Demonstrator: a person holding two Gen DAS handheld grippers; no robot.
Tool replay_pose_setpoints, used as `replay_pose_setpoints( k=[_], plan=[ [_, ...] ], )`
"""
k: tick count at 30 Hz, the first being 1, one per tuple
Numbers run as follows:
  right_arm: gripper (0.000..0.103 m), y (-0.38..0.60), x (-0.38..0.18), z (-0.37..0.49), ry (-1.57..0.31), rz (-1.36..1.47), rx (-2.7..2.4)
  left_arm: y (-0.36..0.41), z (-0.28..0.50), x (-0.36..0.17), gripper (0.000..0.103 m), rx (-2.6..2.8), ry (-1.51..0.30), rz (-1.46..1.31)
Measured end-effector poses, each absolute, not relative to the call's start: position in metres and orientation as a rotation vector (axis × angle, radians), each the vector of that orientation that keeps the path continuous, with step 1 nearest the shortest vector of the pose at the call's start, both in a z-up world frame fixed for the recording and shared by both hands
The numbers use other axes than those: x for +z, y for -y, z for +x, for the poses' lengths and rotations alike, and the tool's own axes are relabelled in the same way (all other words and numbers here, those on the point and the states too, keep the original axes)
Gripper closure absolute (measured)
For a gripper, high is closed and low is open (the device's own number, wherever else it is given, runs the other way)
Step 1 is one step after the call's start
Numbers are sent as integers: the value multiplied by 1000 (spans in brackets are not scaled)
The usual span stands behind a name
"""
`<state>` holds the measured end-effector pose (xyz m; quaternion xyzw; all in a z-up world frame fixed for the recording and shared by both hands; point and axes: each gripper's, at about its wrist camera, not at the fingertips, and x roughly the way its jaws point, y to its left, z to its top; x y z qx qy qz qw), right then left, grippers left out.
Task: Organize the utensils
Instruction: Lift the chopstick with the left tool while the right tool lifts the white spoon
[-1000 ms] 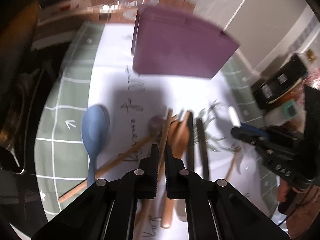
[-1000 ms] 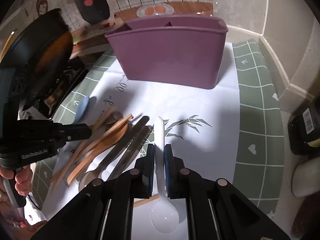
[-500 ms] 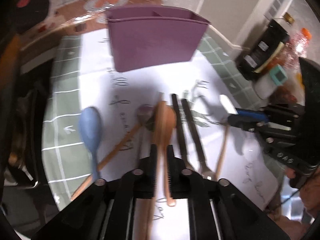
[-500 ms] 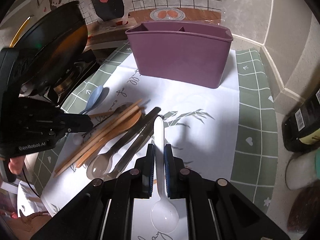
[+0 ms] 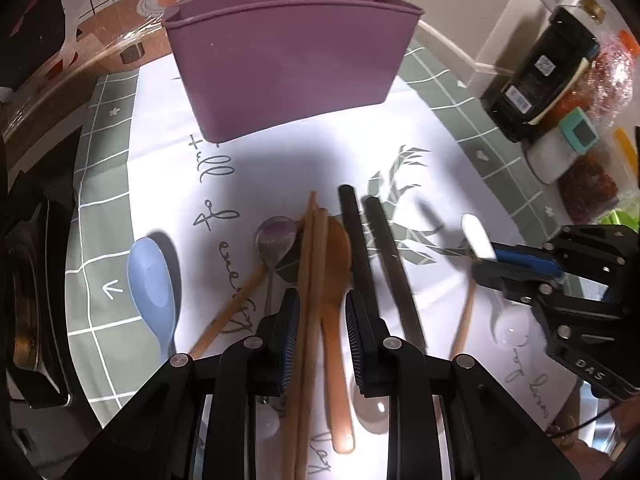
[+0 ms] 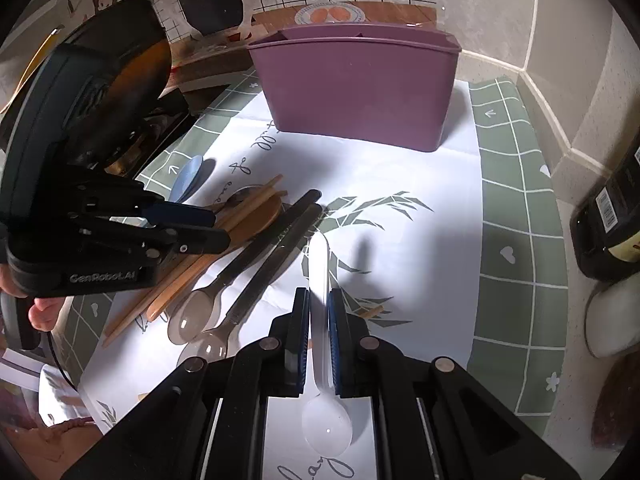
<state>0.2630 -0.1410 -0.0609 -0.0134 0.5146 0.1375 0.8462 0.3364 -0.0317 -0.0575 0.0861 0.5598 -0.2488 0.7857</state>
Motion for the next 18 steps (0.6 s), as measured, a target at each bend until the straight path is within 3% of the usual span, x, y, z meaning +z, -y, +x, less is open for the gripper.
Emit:
replay_pose_setpoints(
  k=[7, 9, 12, 18],
  plan=[
    [95, 149, -67, 265, -1097, -10, 279, 28, 345, -67, 79, -502, -1227, 136],
    [95, 151, -67, 267, -1096, -4, 275, 24, 345, -67, 89, -470, -1215, 111],
    [95, 153, -66, 269, -1091, 4, 277, 17, 343, -61, 96, -425, -1174, 84],
    [95, 149, -52, 272, -1041, -6, 304, 0, 325, -21, 97, -473, -1030, -34]
  ],
)
